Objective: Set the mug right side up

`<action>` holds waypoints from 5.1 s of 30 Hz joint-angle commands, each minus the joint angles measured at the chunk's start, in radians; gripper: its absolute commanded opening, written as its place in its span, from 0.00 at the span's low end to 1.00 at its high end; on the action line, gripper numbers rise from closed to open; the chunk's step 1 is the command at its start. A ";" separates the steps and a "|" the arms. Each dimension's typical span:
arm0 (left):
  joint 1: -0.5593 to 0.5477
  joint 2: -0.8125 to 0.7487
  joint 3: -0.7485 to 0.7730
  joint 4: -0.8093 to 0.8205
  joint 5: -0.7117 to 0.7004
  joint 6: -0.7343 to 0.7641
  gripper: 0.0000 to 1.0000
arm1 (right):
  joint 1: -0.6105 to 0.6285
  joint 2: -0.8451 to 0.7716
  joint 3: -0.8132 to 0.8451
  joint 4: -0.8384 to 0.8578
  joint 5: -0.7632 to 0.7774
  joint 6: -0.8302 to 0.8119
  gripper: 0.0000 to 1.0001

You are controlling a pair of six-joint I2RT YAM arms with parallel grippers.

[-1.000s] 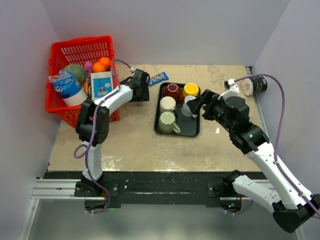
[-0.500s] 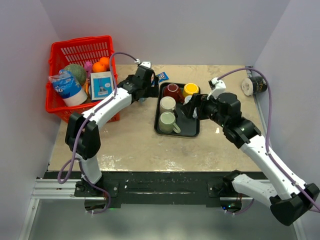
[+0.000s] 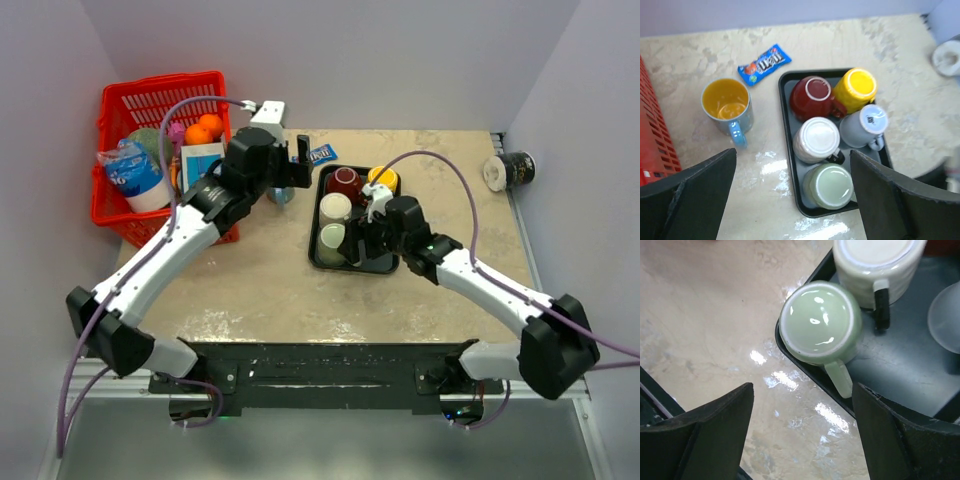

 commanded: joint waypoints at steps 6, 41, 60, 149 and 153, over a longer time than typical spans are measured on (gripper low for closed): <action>0.010 -0.181 -0.135 0.117 0.156 0.047 0.99 | 0.069 0.160 0.021 0.092 0.060 -0.107 0.70; 0.035 -0.258 -0.261 0.159 0.306 0.031 0.99 | 0.118 0.338 0.202 -0.078 0.192 -0.343 0.78; 0.044 -0.272 -0.288 0.145 0.327 0.007 0.99 | 0.118 0.395 0.196 -0.038 0.226 -0.403 0.54; -0.024 -0.310 -0.597 1.337 0.792 -0.826 0.54 | 0.118 -0.293 0.338 0.471 -0.220 0.379 0.00; -0.025 -0.288 -0.594 1.355 0.789 -0.863 0.42 | 0.118 -0.303 0.325 0.479 -0.219 0.367 0.00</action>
